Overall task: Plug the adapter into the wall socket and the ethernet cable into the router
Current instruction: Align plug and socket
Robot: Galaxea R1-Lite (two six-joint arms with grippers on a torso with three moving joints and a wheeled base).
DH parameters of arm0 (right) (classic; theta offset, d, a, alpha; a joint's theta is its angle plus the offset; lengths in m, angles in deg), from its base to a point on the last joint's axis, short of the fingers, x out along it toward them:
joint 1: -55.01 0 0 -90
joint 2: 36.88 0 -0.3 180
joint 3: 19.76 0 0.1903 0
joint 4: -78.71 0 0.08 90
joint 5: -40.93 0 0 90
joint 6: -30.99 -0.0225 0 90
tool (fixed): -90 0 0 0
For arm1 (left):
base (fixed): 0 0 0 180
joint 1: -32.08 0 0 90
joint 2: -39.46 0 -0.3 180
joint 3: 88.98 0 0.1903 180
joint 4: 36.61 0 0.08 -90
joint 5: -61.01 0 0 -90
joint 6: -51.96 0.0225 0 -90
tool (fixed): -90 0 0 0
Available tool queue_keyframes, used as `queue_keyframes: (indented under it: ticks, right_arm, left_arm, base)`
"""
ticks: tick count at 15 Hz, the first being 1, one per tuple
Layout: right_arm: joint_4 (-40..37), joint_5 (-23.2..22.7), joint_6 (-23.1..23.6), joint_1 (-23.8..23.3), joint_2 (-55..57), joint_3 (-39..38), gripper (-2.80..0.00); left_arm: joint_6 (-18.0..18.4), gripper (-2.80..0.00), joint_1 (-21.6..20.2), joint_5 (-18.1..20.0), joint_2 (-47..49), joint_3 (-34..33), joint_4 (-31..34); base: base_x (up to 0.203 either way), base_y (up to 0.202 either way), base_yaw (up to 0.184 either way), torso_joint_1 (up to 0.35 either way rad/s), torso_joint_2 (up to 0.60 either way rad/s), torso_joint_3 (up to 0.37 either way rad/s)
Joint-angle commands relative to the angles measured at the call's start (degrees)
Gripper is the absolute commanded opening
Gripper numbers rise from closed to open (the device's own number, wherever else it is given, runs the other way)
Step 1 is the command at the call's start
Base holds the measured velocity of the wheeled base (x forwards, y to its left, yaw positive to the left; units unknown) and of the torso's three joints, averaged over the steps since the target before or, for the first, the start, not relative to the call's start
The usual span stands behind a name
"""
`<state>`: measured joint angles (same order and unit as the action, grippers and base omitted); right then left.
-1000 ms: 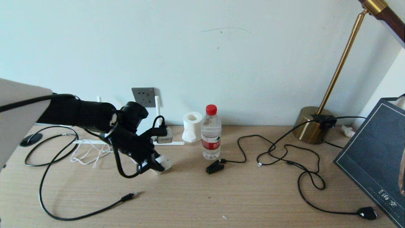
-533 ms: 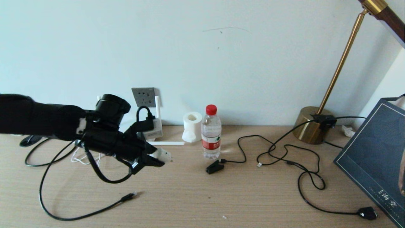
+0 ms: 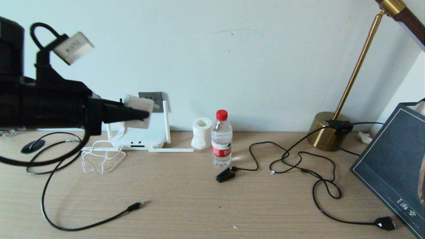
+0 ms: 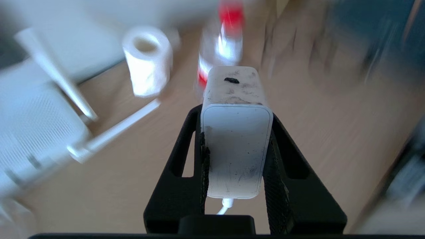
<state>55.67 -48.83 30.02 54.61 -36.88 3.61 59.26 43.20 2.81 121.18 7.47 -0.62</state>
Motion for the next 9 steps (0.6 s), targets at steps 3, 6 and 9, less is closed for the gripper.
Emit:
queue_keyframes:
  ticks: [3, 6, 9]
  right_arm:
    - [0.0, 0.0, 0.0, 0.1, 0.0, 0.0, -2.8]
    - [0.0, 0.0, 0.0, 0.0, 0.0, 0.0, -2.8]
    - [0.0, 0.0, 0.0, 0.1, 0.0, 0.0, -2.8]
  left_arm:
    - [-22.8, -2.8, -2.9, -13.3, -4.6, -19.9, -24.7]
    - [-20.1, -2.8, -3.5, -23.2, 3.0, -36.1, -58.7]
    - [-15.9, -2.8, -4.3, -28.0, 16.6, -40.2, -79.6]
  base:
    - [0.0, 0.0, 0.0, 0.0, 0.0, 0.0]
    - [0.0, 0.0, 0.0, 0.0, 0.0, 0.0]
    - [0.0, 0.0, 0.0, 0.0, 0.0, 0.0]
